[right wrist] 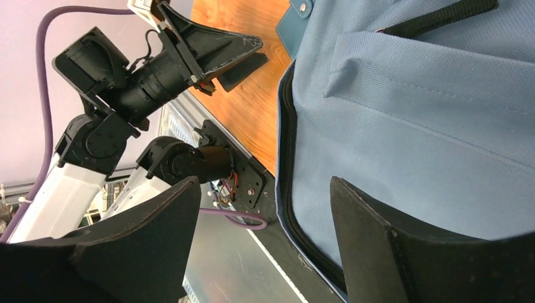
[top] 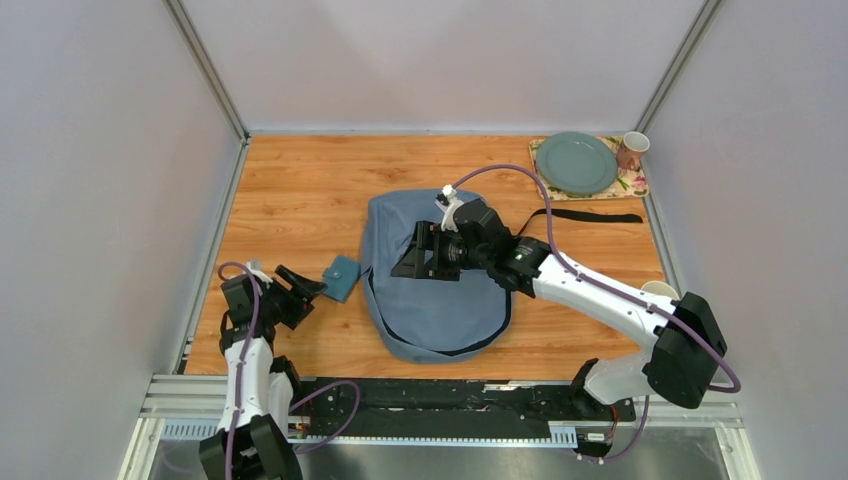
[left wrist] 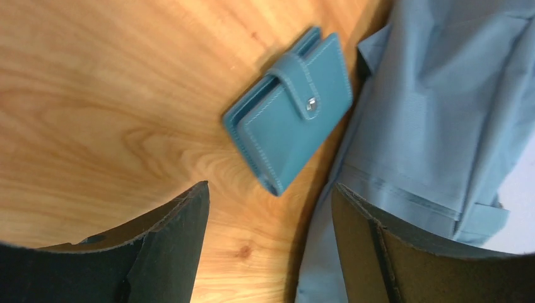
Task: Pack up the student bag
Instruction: Pick up the personal item from the center of the board, then place the personal item in the student bag.
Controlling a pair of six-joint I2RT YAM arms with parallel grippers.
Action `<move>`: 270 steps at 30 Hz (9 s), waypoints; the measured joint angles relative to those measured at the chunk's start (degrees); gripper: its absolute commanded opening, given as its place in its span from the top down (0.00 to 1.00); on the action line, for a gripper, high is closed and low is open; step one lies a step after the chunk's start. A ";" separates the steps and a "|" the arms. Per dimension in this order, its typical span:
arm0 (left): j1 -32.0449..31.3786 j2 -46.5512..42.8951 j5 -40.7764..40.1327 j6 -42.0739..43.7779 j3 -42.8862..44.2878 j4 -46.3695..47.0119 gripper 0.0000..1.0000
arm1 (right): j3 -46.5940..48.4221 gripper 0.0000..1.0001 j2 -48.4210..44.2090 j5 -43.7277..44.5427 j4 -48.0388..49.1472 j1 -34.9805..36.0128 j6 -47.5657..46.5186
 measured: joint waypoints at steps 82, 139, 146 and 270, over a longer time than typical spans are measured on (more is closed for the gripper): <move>-9.40 10.25 10.23 -5.86 17.73 22.93 1.00 | 0.52 0.23 1.22 1.99 -3.61 -0.44 -1.70; -23.32 12.70 10.01 -48.17 1.90 80.83 1.00 | -8.70 0.62 11.43 0.66 59.76 -2.82 24.90; -23.47 12.72 9.84 -48.92 1.51 81.92 0.67 | -8.68 0.98 11.89 -0.42 61.88 -3.08 25.53; -71.08 49.96 -33.99 64.06 47.76 2.27 0.80 | -30.73 0.99 -56.04 32.04 -15.37 -3.19 8.37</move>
